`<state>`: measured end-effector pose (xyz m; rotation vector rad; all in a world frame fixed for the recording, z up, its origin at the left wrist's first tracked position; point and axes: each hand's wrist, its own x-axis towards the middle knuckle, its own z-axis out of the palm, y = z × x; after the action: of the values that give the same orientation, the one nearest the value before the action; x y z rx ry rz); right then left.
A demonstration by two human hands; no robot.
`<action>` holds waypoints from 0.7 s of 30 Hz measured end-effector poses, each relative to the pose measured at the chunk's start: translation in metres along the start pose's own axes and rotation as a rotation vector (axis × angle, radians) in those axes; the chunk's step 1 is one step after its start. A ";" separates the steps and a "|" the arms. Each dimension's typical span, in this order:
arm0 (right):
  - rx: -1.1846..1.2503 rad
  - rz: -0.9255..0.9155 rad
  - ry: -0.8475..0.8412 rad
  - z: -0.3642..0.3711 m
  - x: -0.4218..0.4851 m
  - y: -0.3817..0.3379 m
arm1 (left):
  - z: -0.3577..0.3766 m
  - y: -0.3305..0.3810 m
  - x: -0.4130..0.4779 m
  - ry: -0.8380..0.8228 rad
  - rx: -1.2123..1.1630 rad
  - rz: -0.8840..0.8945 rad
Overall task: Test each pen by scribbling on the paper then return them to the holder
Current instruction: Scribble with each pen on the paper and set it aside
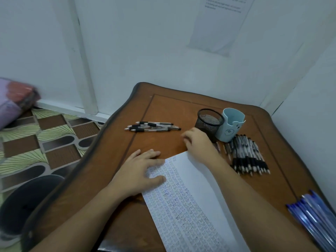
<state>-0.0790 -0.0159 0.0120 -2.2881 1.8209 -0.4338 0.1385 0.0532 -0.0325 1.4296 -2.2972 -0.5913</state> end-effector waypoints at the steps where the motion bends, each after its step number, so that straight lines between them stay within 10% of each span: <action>1: 0.020 -0.016 -0.019 0.007 0.009 -0.006 | 0.000 -0.001 0.000 0.002 0.006 0.002; 13: 0.225 0.151 0.098 0.025 0.042 -0.011 | -0.001 -0.002 0.000 0.008 0.025 0.009; 21: 1.392 0.248 0.232 -0.007 -0.012 -0.017 | -0.003 0.001 -0.001 -0.009 0.017 -0.003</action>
<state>-0.0682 -0.0001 0.0231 -1.0505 1.1230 -1.3777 0.1395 0.0538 -0.0295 1.4421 -2.3128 -0.5815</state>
